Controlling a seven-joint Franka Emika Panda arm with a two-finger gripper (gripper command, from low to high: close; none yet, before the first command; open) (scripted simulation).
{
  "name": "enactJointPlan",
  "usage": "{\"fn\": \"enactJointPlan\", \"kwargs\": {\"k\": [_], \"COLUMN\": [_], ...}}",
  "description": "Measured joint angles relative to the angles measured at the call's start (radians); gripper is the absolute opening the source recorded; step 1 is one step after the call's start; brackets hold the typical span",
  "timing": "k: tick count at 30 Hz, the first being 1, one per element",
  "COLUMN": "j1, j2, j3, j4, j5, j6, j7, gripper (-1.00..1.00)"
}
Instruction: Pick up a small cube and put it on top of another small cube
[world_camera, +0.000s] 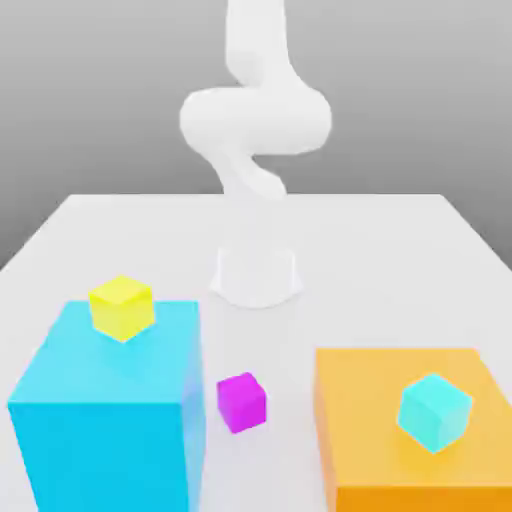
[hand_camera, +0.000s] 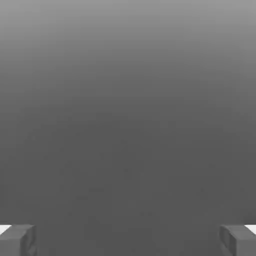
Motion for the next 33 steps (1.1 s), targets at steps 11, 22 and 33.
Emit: {"fn": "enactJointPlan", "kwargs": {"k": [11,22,33], "j1": [-0.098,-0.199,-0.114], "j2": [0.359,0.687,0.991], "j3": [0.101,0.149,0.006], "j4": [-0.215,-0.546,-0.548], "j5": [0.126,0.033,-0.167], "j6": [0.229,0.547,0.788], "j7": [0.450,0.835,1.041], "gripper": [0.00,0.00,-1.00]}}
